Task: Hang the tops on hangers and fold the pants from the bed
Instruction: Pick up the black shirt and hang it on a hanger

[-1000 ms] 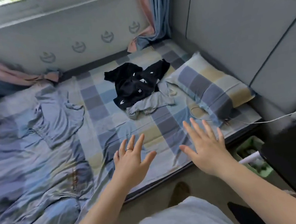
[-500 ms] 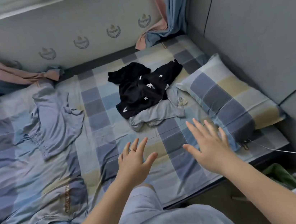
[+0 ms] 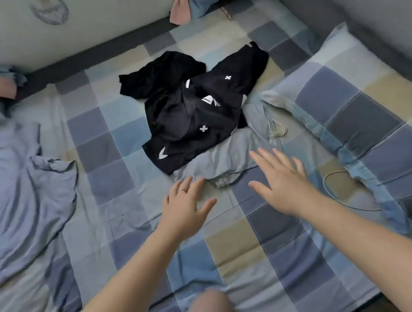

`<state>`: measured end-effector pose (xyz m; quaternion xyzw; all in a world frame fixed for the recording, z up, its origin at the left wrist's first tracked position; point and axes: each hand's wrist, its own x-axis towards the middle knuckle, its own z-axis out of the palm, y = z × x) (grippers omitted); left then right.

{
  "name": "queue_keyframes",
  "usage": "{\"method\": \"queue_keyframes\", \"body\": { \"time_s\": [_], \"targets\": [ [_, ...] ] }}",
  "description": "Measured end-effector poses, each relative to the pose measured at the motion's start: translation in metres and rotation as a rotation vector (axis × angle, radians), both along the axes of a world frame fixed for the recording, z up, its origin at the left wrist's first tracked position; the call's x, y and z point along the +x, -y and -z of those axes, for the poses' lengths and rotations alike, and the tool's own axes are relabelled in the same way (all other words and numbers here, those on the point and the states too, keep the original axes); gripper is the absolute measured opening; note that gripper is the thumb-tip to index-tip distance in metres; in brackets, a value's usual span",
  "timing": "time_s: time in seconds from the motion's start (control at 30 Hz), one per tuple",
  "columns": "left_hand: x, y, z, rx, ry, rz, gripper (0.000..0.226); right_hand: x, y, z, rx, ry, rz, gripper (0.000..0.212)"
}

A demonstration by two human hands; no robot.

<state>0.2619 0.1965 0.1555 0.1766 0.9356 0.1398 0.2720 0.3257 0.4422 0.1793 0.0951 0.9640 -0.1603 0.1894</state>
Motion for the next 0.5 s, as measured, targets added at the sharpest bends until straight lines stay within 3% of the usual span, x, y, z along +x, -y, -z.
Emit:
{"method": "queue_keyframes", "body": {
  "time_s": [0.23, 0.37, 0.5],
  "targets": [
    [-0.110, -0.042, 0.163, 0.040, 0.038, -0.115, 0.065, -0.128, -0.006, 0.162, -0.067, 0.016, 0.079, 0.063],
    [-0.166, -0.068, 0.221, -0.016, 0.026, -0.150, 0.068, -0.180, -0.014, 0.230, 0.002, 0.041, 0.093, 0.065],
    [-0.192, -0.097, 0.263, -0.140, -0.049, -0.322, 0.067, -0.220, -0.034, 0.277, 0.083, -0.092, 0.148, 0.062]
  ]
}}
